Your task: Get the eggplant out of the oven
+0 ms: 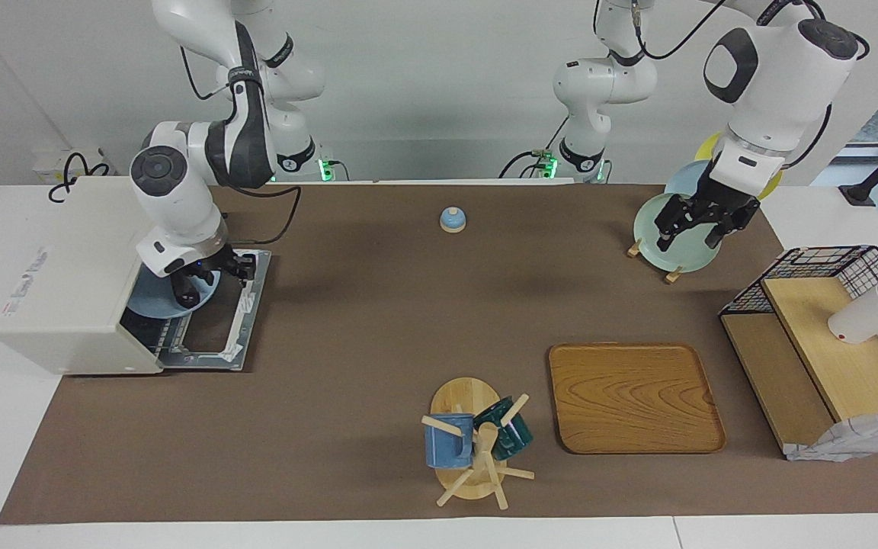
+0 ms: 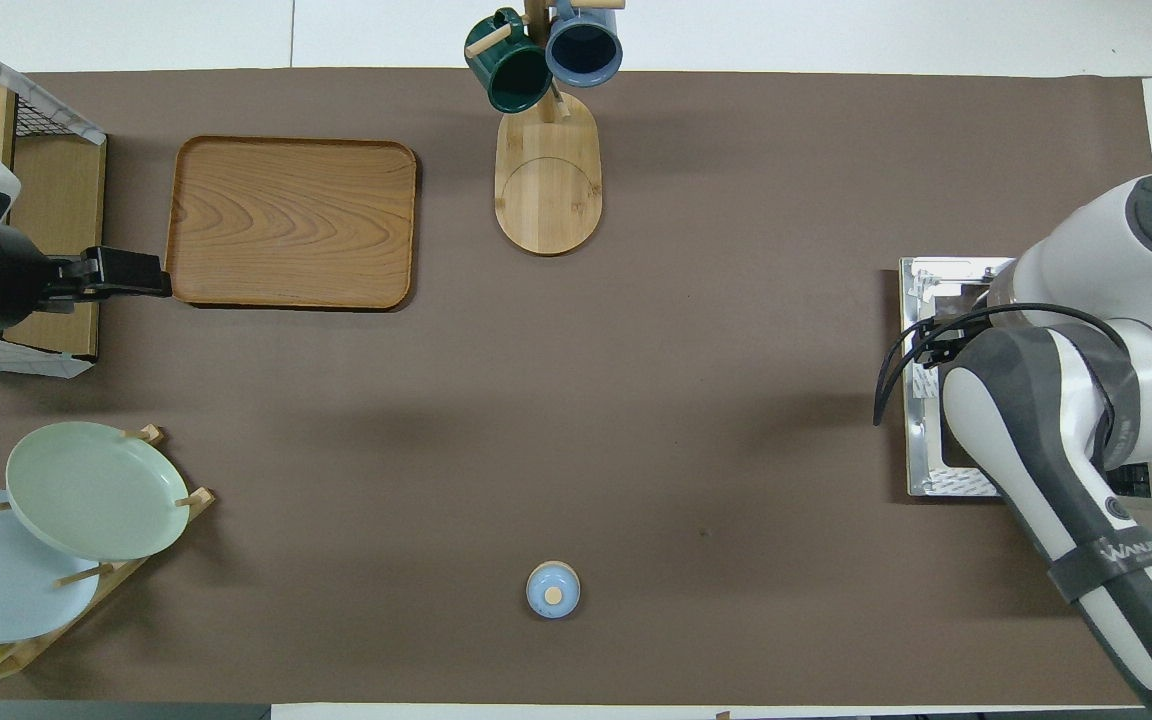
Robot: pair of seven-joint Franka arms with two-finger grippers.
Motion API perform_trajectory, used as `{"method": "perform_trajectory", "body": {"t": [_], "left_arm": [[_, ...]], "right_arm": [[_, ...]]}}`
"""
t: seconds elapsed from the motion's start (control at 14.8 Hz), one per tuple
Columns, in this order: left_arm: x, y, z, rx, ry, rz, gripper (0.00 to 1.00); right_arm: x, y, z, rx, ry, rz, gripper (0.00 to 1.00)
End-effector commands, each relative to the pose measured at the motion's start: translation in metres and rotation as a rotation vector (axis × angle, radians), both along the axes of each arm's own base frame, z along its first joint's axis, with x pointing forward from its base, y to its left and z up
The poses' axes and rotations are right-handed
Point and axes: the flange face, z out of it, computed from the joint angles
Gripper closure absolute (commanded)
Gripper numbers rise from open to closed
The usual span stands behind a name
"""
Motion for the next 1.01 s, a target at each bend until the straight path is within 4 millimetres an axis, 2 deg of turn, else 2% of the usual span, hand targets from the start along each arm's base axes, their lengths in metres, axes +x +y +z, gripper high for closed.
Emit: {"method": "perform_trajectory", "body": {"t": [0.0,0.07,0.2,0.27,0.41,0.47,0.68,0.95], "left_arm": [[-0.007,0.006,0.001,-0.092,-0.017,0.045,0.00],[-0.006,0.014,0.003,-0.138,-0.018,0.082,0.00],[-0.006,0.017,0.004,-0.198,-0.015,0.111,0.00],[-0.005,0.025,0.005,-0.234,-0.012,0.150,0.00],[-0.004,0.026,0.007,-0.294,-0.005,0.209,0.00],[-0.003,0.026,0.009,-0.303,-0.011,0.238,0.00],[-0.002,0.024,0.009,-0.309,-0.011,0.256,0.00],[-0.003,0.020,0.009,-0.302,-0.007,0.230,0.00]], "right_arm": [[-0.017,-0.008,-0.006,-0.012,-0.002,0.022,0.36],[-0.020,-0.014,-0.009,-0.010,-0.010,0.012,0.36],[-0.023,-0.016,-0.017,-0.007,-0.036,0.017,0.38],[-0.025,-0.022,-0.018,-0.005,-0.040,0.020,0.46],[-0.027,-0.027,-0.019,0.000,-0.035,0.052,0.93],[-0.027,-0.027,-0.019,-0.001,-0.034,0.053,1.00],[-0.024,-0.018,-0.015,-0.055,-0.030,0.118,1.00],[-0.015,0.055,0.004,-0.112,-0.015,0.166,1.00]]}}
